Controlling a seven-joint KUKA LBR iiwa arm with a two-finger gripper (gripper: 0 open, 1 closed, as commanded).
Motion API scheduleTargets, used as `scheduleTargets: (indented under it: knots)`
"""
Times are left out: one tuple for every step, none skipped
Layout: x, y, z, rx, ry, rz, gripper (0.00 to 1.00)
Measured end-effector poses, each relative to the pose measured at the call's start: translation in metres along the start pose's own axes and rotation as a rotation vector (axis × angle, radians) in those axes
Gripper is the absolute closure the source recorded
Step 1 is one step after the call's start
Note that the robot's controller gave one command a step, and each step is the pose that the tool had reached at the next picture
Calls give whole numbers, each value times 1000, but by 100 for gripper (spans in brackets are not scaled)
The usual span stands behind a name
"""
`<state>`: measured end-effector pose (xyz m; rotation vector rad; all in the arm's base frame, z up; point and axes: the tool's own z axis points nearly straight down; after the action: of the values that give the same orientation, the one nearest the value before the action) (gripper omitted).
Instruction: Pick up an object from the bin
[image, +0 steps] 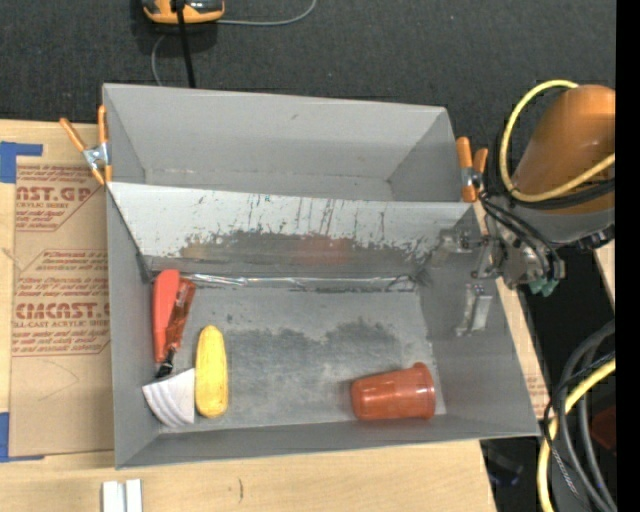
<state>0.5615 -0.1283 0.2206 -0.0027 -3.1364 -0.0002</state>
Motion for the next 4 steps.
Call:
scheduleTargets:
  knots:
    - [-1,1,-5,1,-8,-2,0]
    - [27,21,50,1,-8,-85,0]
    - [74,42,69,1,-5,-247,0]
    - [80,70,105,1,-9,-171,0]
